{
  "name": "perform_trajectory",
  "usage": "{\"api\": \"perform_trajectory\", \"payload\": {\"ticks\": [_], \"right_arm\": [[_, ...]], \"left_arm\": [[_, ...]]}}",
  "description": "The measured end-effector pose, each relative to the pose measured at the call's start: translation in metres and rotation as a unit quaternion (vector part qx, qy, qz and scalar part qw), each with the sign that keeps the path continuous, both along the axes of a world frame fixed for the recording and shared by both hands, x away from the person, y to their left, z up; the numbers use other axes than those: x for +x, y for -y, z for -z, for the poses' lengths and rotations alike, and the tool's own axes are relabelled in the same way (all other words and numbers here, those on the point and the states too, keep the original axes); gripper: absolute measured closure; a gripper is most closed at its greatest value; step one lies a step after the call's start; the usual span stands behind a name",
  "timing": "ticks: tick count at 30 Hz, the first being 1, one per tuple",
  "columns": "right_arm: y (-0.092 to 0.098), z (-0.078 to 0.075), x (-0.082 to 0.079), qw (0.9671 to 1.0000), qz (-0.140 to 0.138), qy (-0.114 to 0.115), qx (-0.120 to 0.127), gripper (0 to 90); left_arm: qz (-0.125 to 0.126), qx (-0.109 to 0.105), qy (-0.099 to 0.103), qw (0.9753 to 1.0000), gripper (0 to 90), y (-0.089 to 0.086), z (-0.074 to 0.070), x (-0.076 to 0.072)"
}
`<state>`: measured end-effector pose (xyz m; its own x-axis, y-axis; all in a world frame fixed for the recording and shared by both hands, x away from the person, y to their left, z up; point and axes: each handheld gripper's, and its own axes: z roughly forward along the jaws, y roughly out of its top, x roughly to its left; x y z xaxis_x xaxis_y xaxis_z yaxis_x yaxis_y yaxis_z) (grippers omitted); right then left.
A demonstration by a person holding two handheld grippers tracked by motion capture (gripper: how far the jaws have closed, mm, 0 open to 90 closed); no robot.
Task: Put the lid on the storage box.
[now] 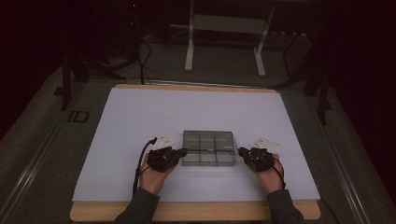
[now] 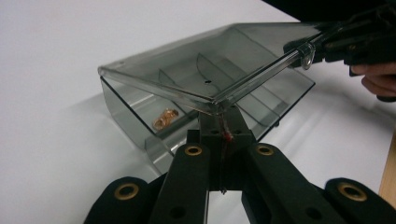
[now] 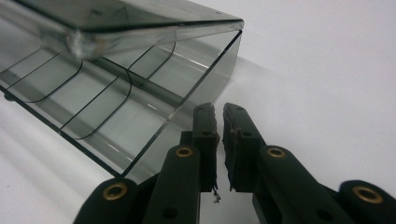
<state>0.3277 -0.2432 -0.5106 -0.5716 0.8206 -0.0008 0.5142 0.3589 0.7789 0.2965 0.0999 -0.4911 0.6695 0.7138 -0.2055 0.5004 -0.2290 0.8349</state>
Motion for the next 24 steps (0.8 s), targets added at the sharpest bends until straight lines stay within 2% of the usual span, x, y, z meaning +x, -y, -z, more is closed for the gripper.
{"api": "perform_trajectory", "payload": {"ticks": [15,24], "right_arm": [[0.0,0.006,-0.002,1.0,-0.005,-0.007,-0.001,82.9],[0.001,0.006,-0.002,1.0,-0.005,-0.008,-0.001,82.8]], "left_arm": [[0.001,0.002,-0.02,0.9998,89.5,-0.005,0.016,-0.009],[0.003,0.009,-0.02,0.9998,89.4,-0.008,0.018,-0.013]]}}
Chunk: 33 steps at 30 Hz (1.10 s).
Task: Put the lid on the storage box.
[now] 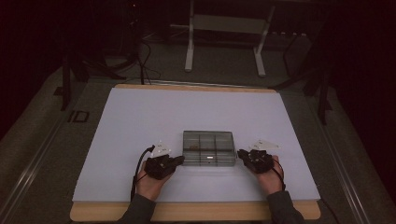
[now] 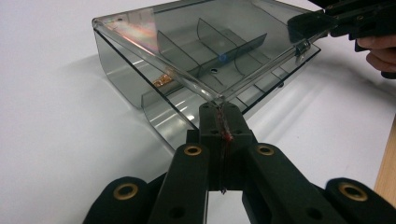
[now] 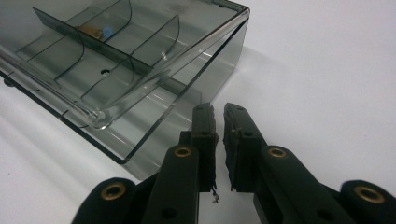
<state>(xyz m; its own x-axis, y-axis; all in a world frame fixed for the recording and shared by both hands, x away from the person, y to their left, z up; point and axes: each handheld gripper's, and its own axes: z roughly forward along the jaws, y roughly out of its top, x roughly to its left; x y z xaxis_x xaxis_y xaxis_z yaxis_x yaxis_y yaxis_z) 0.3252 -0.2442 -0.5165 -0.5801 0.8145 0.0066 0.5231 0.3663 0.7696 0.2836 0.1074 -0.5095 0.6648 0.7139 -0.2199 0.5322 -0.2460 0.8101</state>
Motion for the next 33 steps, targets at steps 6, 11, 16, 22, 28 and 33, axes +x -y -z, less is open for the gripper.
{"api": "perform_trajectory", "payload": {"ticks": [6,11,16,22,28,33], "right_arm": [[0.001,0.0,0.0,1.0,0.001,0.0,0.001,82.8],[0.001,0.0,0.0,1.0,-0.001,0.0,0.0,82.9],[0.0,0.002,0.0,1.0,-0.003,-0.002,-0.003,82.9],[0.001,0.002,0.001,1.0,-0.002,0.0,-0.001,82.9],[0.002,0.002,0.001,1.0,-0.001,0.0,-0.001,82.8],[0.002,0.002,0.001,1.0,-0.001,0.001,0.0,82.8]], "left_arm": [[0.002,0.009,-0.007,0.9999,89.4,0.0,0.004,-0.001],[0.004,0.011,-0.012,0.9999,89.4,0.0,0.007,-0.001],[0.005,0.016,-0.019,0.9997,89.2,-0.001,0.009,-0.002],[0.011,0.02,-0.02,0.9995,89.2,-0.002,0.01,-0.004],[0.02,0.021,-0.011,0.9995,89.2,-0.004,0.006,-0.006],[0.024,0.018,-0.001,0.9996,88.7,-0.005,0.002,-0.007]]}}
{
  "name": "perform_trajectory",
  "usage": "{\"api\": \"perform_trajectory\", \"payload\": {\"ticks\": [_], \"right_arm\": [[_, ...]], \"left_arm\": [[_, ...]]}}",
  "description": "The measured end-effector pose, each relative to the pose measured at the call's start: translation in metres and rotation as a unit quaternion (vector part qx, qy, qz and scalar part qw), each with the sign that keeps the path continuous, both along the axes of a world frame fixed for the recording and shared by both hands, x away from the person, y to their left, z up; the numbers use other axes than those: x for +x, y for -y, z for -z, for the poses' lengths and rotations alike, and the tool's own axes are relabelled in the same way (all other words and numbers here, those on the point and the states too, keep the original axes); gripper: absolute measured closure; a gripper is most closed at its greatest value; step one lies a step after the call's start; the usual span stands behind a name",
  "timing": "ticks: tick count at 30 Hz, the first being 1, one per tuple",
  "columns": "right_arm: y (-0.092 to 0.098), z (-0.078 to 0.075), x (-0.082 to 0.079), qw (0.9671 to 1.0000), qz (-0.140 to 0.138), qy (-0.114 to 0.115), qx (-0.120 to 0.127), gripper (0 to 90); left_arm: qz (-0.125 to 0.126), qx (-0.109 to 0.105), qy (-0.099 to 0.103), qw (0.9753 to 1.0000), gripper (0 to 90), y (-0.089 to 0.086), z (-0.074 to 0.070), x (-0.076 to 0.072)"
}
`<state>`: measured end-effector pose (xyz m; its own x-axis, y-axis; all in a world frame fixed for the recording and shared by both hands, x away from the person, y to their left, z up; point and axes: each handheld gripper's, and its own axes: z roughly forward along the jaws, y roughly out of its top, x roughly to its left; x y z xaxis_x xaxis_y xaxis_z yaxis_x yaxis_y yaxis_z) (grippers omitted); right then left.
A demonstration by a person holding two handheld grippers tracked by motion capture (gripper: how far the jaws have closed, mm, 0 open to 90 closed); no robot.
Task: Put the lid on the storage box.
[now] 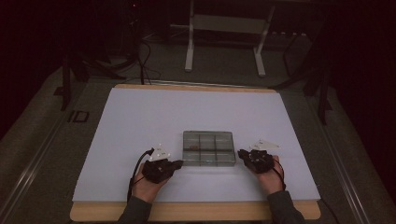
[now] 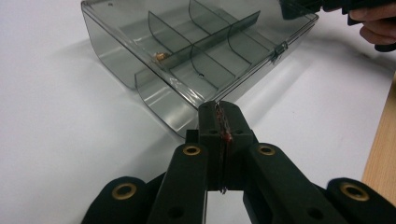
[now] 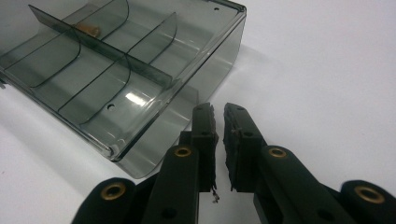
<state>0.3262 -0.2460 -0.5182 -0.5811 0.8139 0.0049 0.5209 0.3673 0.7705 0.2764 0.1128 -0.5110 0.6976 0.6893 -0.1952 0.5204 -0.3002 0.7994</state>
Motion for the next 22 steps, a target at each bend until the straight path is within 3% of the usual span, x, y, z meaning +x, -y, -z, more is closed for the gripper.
{"api": "perform_trajectory", "payload": {"ticks": [11,22], "right_arm": [[0.0,0.0,0.0,1.0,0.001,0.003,-0.001,82.8],[0.004,0.002,0.002,0.9999,0.011,0.006,-0.001,78.8]], "left_arm": [[-0.011,-0.007,0.017,0.9998,87.1,-0.007,-0.006,0.001],[-0.044,-0.002,0.022,0.9988,81.8,-0.024,-0.004,0.011]]}}
